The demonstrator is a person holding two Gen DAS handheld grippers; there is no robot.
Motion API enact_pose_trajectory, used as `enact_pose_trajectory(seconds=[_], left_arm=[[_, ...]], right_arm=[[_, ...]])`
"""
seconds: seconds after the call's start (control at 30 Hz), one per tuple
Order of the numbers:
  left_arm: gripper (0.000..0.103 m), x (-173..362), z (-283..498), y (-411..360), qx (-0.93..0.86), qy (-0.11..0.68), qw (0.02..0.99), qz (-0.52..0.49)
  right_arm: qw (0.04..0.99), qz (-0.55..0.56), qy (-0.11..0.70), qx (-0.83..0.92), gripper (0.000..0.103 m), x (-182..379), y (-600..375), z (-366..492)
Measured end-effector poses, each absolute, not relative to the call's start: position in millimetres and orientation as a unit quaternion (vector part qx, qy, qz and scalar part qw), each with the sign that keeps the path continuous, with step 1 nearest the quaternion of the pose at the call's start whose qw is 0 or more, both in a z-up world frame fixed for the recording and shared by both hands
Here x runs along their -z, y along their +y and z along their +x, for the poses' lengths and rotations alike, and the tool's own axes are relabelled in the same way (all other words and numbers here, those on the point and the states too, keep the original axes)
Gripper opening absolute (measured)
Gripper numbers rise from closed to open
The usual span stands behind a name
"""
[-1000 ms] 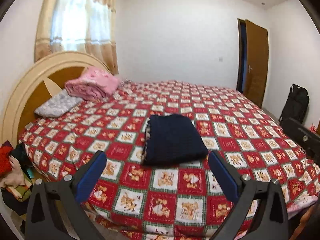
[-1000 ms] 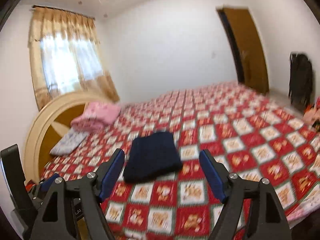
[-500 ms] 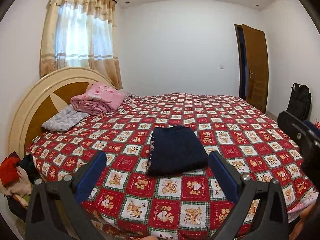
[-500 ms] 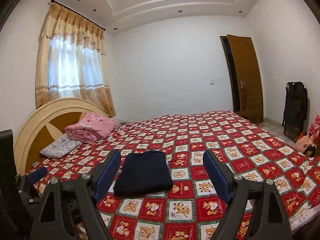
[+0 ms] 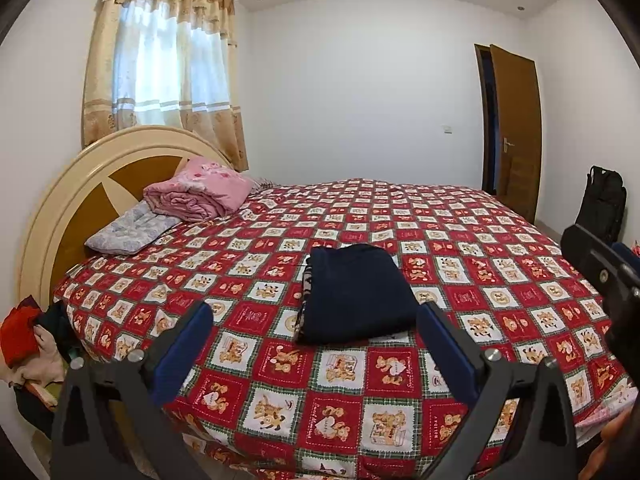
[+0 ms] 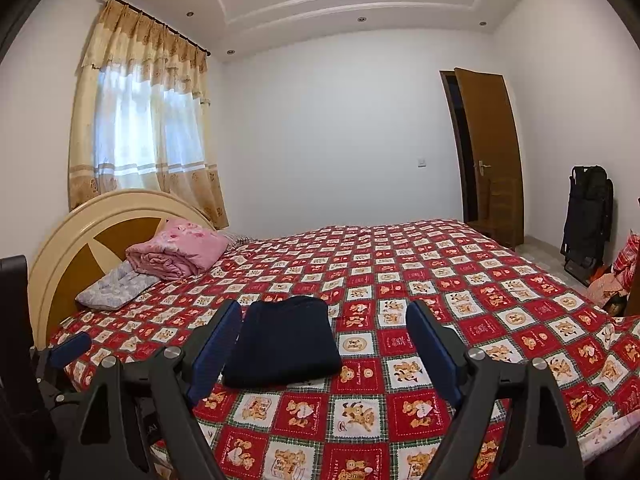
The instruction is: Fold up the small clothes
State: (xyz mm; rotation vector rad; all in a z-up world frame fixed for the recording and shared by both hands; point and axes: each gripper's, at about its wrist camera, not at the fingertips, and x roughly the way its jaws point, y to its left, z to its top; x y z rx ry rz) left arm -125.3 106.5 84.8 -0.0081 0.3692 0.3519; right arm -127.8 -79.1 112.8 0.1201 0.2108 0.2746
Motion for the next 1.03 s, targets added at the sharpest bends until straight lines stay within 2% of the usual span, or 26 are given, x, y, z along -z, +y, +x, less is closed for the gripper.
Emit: enact_pose_trajectory(seconds=[0.43, 0.63, 0.83, 1.03], left_arm=[[0.103, -85.2, -125.5, 108.5, -0.173, 0.182, 0.968, -0.004], [0.103, -88.8, -126.9, 104.5, -0.19, 0.156, 0.969, 0.021], [0.103, -87.5, -122.3, 110.6, -0.141, 0.178, 0.974, -0.014], [0.103, -85.7, -120.9, 106.7, -0.149, 0.179, 0.973, -0.005]], right_arm=[[0.982, 0.06, 0.109, -0.139, 0.085, -112.6, -76.0, -127.4], [0.983, 0.058, 0.111, -0.138, 0.085, -111.6, -75.2, -126.6], [0.982, 0.061, 0.115, -0.138, 0.085, -108.9, -77.0, -124.8], [0.981, 0.066, 0.12, -0.139, 0.085, -106.2, -78.6, -121.9]])
